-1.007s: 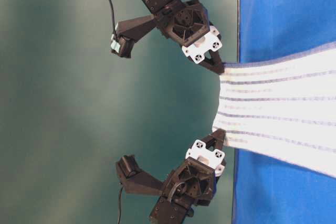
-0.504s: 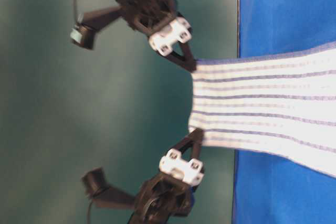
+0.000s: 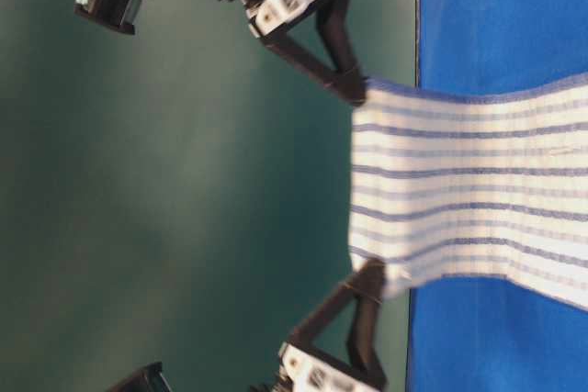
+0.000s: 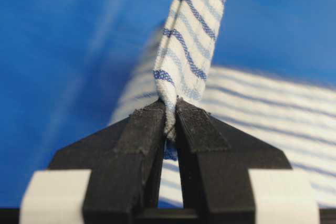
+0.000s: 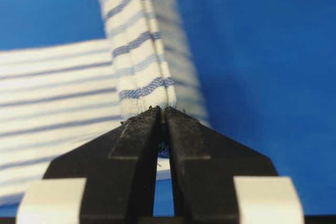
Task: Fold a vertical towel.
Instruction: 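Lift the top edge and fold it down toward the towel's bottom end, then lower the folded edge onto the towel and open both grippers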
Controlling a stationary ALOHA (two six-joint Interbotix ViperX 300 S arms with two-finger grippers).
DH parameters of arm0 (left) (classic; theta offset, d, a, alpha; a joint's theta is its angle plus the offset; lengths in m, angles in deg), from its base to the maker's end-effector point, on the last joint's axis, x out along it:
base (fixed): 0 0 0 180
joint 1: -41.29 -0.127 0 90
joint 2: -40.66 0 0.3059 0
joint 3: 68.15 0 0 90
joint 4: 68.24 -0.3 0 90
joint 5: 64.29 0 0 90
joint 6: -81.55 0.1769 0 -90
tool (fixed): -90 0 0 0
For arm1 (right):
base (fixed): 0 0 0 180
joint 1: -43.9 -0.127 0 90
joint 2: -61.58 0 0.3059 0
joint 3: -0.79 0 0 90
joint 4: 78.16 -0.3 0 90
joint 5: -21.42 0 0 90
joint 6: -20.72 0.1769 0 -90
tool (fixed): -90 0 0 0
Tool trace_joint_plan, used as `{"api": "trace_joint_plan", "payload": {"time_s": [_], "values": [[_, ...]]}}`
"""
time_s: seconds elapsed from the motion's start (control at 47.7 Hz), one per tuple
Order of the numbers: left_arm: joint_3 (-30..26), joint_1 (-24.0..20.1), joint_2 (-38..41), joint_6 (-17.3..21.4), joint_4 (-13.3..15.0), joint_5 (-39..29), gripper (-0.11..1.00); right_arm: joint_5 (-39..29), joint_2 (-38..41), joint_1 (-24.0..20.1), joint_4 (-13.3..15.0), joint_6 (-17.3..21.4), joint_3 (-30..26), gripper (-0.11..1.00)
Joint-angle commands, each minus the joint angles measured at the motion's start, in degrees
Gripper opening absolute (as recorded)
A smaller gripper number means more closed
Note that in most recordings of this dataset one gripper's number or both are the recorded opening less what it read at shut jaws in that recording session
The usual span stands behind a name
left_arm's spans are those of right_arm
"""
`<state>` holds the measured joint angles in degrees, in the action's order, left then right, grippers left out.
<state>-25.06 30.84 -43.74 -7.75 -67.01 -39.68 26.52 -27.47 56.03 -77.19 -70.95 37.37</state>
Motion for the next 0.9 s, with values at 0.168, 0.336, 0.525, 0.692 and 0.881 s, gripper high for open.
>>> {"api": "trace_joint_plan", "payload": {"time_s": [0.168,0.336,0.525,0.692,0.881], "values": [[0.35,8.88,-0.53,-0.53,0.09,-0.97,0.04,-0.79,-0.62,-7.56,-3.16,0.18,0.79,0.06],[0.44,12.04,1.67,-1.23,0.18,-0.88,0.04,-0.26,1.58,-10.63,-5.80,0.18,1.58,0.06],[0.53,13.89,5.63,-1.49,0.18,-0.09,0.04,0.26,4.83,-12.48,-7.82,0.18,0.62,0.06],[0.18,14.68,8.53,-1.58,0.35,1.41,0.04,0.44,6.33,-13.27,-8.17,0.18,-0.09,0.06],[-0.09,14.77,9.49,-1.93,0.53,2.55,0.04,0.00,7.03,-13.89,-8.17,0.26,-0.88,0.06]]}}
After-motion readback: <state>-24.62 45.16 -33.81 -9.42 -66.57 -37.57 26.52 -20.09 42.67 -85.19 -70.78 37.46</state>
